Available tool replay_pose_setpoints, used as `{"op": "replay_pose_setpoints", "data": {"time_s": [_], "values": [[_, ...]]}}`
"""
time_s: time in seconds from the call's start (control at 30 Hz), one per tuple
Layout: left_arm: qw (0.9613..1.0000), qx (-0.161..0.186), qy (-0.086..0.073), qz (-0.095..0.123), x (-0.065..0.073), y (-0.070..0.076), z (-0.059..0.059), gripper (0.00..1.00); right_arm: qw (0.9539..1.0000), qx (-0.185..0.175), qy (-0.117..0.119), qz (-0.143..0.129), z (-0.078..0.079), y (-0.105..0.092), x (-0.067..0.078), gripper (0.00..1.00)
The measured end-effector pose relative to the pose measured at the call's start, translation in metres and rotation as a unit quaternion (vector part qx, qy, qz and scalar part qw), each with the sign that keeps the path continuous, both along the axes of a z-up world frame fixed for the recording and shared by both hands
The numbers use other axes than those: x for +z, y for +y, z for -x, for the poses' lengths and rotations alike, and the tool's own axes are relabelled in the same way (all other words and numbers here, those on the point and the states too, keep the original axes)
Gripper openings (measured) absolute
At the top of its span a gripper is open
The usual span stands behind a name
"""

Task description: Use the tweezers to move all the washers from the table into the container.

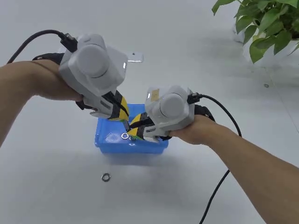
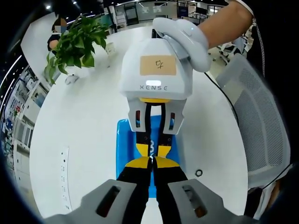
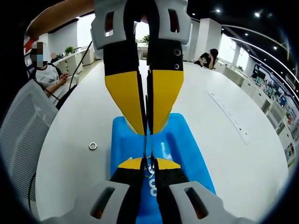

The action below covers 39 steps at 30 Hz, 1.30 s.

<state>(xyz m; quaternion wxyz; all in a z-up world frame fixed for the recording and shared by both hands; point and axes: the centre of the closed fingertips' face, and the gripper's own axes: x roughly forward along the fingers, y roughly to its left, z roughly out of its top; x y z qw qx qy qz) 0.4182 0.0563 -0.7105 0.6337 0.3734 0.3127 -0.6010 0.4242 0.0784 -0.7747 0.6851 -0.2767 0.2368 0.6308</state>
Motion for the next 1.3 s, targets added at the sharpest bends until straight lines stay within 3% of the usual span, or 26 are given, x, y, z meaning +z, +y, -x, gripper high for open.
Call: {"op": "replay_pose_setpoints", "data": {"time_s": [0.47, 0.8, 1.3], "values": [[1.0000, 0.000, -0.005, -0.004, 0.010, 0.002, 0.005, 0.05, 1.0000, -0.001, -0.008, -0.003, 0.005, 0.000, 0.010, 0.10], [0.9999, 0.000, -0.014, -0.004, 0.024, 0.004, 0.012, 0.05, 0.9998, -0.004, -0.017, -0.011, 0.010, 0.003, 0.025, 0.10], [0.9997, 0.002, -0.022, -0.012, 0.040, 0.012, 0.032, 0.05, 0.9993, -0.001, -0.024, -0.028, 0.028, 0.010, 0.040, 0.10]]}}
